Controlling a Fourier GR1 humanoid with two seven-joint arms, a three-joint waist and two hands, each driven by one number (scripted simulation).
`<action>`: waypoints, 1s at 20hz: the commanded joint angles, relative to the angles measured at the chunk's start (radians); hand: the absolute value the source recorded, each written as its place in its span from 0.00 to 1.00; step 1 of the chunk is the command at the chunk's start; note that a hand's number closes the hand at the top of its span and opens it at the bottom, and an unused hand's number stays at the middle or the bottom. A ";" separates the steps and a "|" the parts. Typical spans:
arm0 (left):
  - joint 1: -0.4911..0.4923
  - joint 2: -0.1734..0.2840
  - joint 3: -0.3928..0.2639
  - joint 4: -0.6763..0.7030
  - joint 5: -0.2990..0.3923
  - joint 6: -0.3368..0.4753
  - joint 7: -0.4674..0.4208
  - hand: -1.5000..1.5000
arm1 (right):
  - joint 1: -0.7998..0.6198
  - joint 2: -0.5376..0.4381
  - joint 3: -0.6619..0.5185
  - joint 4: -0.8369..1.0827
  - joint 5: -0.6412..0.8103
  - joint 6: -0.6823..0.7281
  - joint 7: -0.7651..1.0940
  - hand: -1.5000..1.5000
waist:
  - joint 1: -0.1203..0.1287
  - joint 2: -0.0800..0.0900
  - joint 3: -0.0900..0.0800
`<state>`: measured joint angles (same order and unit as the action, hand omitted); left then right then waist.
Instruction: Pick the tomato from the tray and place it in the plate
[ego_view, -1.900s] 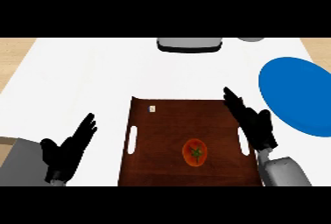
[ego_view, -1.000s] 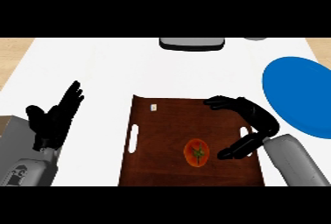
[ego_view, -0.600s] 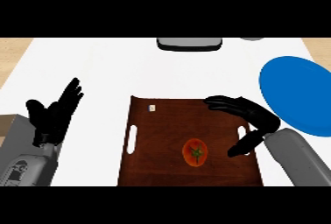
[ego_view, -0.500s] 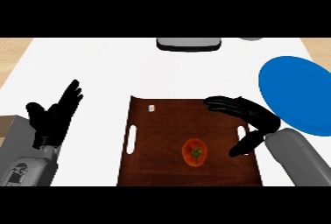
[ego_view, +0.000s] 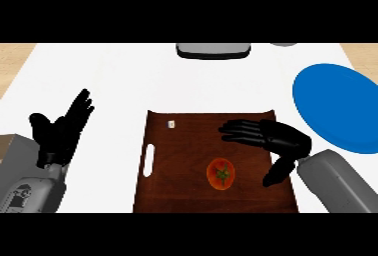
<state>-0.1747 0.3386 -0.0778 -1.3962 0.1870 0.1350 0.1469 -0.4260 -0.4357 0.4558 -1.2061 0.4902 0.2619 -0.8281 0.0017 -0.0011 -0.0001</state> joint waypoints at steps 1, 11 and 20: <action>-0.027 -0.044 0.012 0.090 -0.024 0.005 -0.050 0.50 | 0.003 0.023 0.024 -0.035 0.114 -0.049 0.063 0.00 | -0.005 0.002 0.000; 0.028 -0.051 0.030 -0.018 -0.065 -0.011 0.006 0.50 | 0.042 0.077 0.054 -0.091 0.329 -0.018 0.186 0.00 | -0.001 0.000 0.000; -0.024 -0.087 0.065 0.037 -0.099 -0.058 -0.003 0.50 | 0.010 0.214 0.020 -0.004 0.477 -0.015 0.229 0.00 | 0.000 0.001 0.000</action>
<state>-0.1748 0.2778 -0.0157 -1.3806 0.1134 0.0778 0.1437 -0.4177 -0.2736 0.4868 -1.2417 0.9004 0.2732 -0.6152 0.0025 0.0000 -0.0001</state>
